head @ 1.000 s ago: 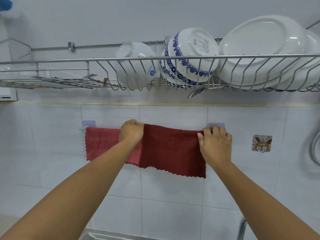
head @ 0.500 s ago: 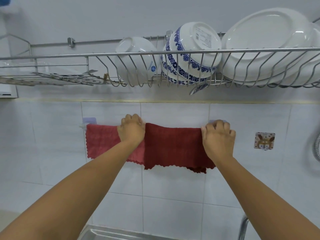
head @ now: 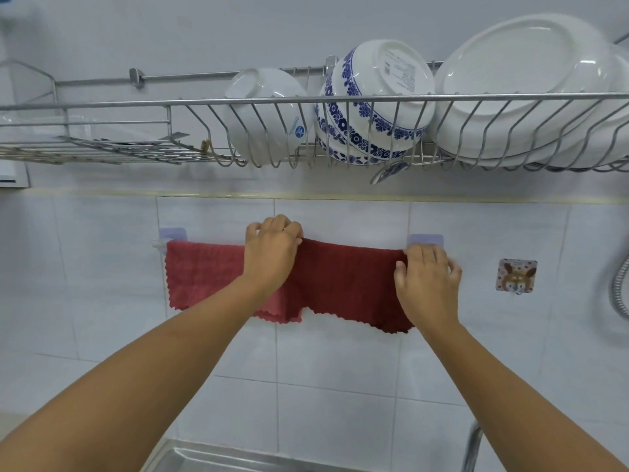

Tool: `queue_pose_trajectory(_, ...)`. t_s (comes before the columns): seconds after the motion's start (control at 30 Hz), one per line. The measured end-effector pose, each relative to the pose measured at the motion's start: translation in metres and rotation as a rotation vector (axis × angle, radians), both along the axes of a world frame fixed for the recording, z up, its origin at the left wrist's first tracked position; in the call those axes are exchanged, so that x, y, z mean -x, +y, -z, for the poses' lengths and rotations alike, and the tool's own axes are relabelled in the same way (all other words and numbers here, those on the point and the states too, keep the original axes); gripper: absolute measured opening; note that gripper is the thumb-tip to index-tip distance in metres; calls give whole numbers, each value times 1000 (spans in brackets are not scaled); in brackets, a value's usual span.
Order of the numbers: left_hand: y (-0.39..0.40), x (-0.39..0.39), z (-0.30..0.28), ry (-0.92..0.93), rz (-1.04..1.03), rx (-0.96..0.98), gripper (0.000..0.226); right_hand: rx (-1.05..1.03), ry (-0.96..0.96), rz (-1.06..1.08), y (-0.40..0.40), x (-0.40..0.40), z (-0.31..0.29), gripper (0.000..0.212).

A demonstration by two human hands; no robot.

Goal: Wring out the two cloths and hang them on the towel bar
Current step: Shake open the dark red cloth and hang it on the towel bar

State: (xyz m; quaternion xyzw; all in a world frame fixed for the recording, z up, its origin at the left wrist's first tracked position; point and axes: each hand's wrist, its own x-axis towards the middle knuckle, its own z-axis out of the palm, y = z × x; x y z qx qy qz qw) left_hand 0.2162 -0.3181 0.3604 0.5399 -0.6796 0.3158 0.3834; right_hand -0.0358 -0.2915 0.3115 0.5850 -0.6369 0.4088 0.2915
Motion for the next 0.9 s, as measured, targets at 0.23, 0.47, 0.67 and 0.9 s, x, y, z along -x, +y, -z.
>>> queue_pose_trajectory(0.23,-2,3,-10,33,-107,-334,34,-14,-71,-32,5,-4,-6,27)
queue_pose_trajectory(0.47,-1,-6,-10,20,-131,-328,32,-41,19,21,10,-10,-9,35)
queue_pose_trajectory(0.67,13,12,11,-138,76,-123,36,-72,72,55,13,-15,-1,39)
queue_pose_trajectory(0.9,20,16,38,-202,-20,-375,58,-225,223,107,14,-12,0,58)
